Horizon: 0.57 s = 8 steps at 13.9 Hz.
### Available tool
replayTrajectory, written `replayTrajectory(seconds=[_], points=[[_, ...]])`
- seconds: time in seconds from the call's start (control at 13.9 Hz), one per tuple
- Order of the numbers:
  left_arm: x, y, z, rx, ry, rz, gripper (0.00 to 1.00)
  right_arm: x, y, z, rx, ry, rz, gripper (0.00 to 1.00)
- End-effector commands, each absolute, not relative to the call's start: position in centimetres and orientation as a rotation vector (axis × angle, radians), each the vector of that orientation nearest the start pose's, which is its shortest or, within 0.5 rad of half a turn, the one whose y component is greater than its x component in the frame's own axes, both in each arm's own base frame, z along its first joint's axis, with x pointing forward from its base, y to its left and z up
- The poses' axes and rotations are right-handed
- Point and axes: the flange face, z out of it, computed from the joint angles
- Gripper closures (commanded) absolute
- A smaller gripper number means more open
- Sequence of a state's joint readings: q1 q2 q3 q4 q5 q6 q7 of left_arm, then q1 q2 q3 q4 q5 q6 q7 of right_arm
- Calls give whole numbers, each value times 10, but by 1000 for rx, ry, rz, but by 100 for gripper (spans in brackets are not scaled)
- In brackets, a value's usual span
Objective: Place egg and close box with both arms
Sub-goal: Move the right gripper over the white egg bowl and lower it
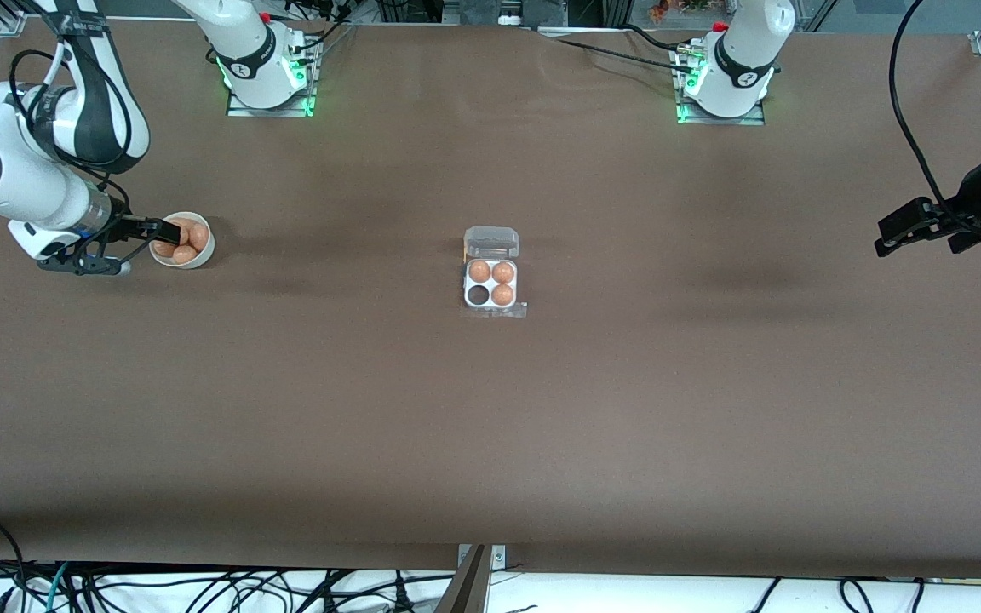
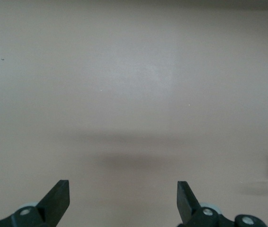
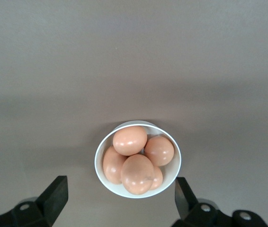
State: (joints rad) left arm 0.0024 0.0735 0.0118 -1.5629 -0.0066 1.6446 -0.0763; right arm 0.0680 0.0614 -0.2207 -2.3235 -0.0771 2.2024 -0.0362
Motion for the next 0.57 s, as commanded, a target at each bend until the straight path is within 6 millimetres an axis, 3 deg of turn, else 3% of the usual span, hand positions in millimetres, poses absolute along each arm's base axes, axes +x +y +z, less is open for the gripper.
replayTrajectory(seconds=[0.0, 0.22, 0.5], points=[[586, 9, 599, -3152, -132, -7, 0, 476, -82, 282, -3187, 89, 311, 0], [586, 9, 598, -3152, -132, -4, 0, 475, -82, 260, -3187, 86, 365, 0], [586, 9, 598, -3153, -132, -2, 0, 473, -83, 245, -3183, 85, 417, 0]])
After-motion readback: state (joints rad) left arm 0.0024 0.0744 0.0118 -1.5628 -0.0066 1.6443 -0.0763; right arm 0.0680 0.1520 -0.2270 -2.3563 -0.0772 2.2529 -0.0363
